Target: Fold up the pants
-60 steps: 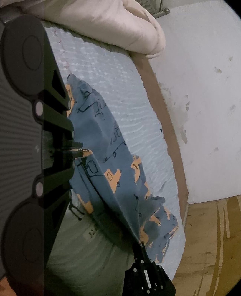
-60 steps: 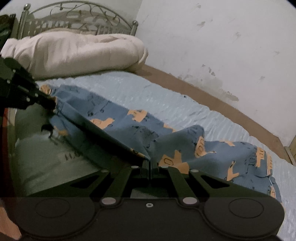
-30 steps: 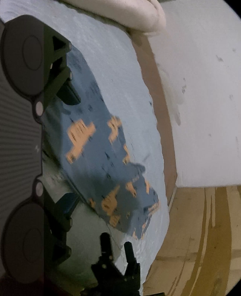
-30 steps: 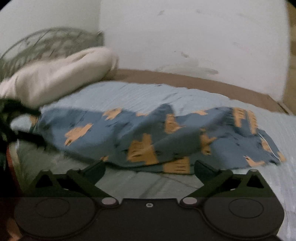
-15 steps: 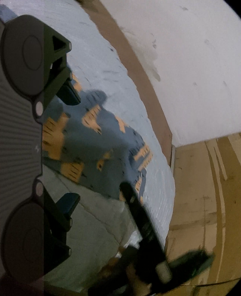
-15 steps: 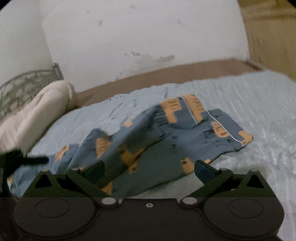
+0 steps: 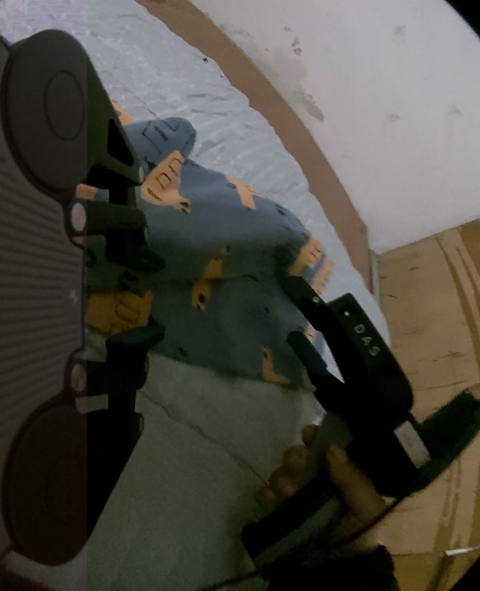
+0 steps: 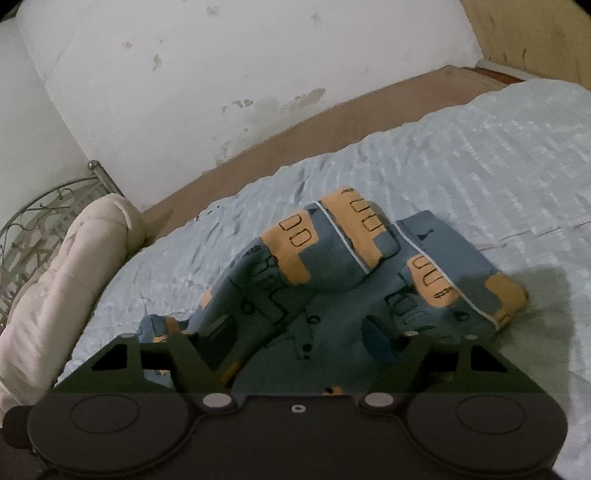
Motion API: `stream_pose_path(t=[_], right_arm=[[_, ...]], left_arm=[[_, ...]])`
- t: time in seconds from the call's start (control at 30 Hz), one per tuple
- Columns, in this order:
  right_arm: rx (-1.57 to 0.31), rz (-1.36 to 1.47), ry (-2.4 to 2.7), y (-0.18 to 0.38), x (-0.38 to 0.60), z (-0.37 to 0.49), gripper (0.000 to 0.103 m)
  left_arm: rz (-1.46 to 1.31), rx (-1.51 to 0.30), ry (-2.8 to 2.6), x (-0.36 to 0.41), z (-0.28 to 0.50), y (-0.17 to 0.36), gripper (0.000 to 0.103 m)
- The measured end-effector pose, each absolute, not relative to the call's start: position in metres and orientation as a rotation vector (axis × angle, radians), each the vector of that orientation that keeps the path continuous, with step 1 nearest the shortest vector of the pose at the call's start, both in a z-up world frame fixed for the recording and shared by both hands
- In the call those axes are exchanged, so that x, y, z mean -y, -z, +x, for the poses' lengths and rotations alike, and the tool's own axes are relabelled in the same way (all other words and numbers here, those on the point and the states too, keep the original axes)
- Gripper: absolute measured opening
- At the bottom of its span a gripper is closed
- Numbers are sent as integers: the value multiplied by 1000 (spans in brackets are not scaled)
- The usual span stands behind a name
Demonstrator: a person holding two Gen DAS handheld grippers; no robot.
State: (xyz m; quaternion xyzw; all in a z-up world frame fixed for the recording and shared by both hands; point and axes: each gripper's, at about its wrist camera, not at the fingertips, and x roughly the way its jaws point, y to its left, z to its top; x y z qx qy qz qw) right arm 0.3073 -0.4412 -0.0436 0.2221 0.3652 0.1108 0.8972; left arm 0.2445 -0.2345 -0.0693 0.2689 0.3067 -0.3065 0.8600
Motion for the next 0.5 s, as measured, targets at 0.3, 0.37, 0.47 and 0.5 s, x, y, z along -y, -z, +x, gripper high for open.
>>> stream_pose_path(t=[0.3,0.37,0.47,0.5], right_arm=[[-765,578,-141,59,445,329,59],[-756,637,-111,61,452,332,59],[-748,665,-92,62,457,337,60],[-746,681,-85,62,460,339,59]], left_arm=[[542,-725,622,227,261,71,18],[520,-739,613,225,265,70,5],[487,-752,606,222,269,67,0],[474,-755,606,220,270,66,0]])
